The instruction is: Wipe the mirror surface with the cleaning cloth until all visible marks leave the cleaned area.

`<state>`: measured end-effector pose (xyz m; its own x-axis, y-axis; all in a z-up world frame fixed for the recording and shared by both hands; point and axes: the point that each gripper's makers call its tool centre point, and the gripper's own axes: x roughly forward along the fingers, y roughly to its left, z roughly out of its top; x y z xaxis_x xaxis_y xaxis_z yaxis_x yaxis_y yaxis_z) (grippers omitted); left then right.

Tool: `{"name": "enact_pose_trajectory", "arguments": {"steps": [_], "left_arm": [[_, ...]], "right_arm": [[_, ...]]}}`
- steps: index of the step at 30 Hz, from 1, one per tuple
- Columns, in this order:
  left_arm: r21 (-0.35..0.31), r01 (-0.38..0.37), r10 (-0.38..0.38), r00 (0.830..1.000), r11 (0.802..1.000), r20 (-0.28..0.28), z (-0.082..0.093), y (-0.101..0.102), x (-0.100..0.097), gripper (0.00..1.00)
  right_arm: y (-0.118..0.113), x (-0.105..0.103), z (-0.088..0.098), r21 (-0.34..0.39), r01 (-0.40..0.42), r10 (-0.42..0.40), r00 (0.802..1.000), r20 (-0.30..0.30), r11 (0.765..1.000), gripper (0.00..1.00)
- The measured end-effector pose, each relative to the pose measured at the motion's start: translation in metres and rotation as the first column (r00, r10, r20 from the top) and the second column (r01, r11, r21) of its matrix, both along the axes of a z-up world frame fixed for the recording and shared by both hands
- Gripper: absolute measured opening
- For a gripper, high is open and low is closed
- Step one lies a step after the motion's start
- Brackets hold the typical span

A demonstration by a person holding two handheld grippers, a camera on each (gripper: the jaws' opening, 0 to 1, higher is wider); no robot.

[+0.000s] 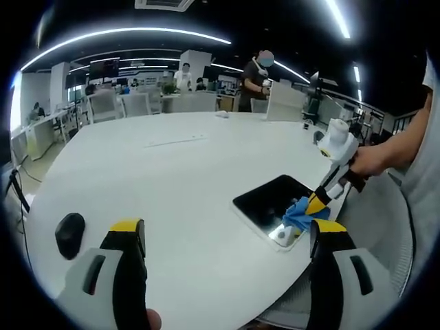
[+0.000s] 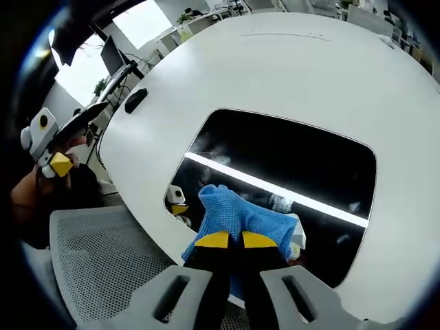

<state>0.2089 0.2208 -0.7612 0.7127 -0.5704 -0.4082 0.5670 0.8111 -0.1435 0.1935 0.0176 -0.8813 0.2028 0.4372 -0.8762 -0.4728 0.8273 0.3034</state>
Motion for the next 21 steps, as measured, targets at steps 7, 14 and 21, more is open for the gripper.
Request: {"name": "enact_pose_trajectory", "arguments": {"steps": [7,14,21], "left_arm": [[-0.004,0.004,-0.004,1.000,1.000,-0.001,-0.002,-0.006,-0.001,0.99],[-0.005,0.002,-0.002,1.000,1.000,-0.006,-0.003,-0.009,-0.001,0.99],[-0.004,0.003,-0.003,1.000,1.000,-0.008,-0.001,-0.010,-0.003,0.99]], "right_arm": [[0.001,0.008,0.000,0.004,0.003,-0.003,1.000,0.001,1.000,0.00],[0.000,0.018,0.001,0.000,0.005,-0.005,1.000,0.008,1.000,0.00],[-0.002,0.029,0.001,-0.009,0.018,-0.018,1.000,0.019,1.000,0.00]]}}
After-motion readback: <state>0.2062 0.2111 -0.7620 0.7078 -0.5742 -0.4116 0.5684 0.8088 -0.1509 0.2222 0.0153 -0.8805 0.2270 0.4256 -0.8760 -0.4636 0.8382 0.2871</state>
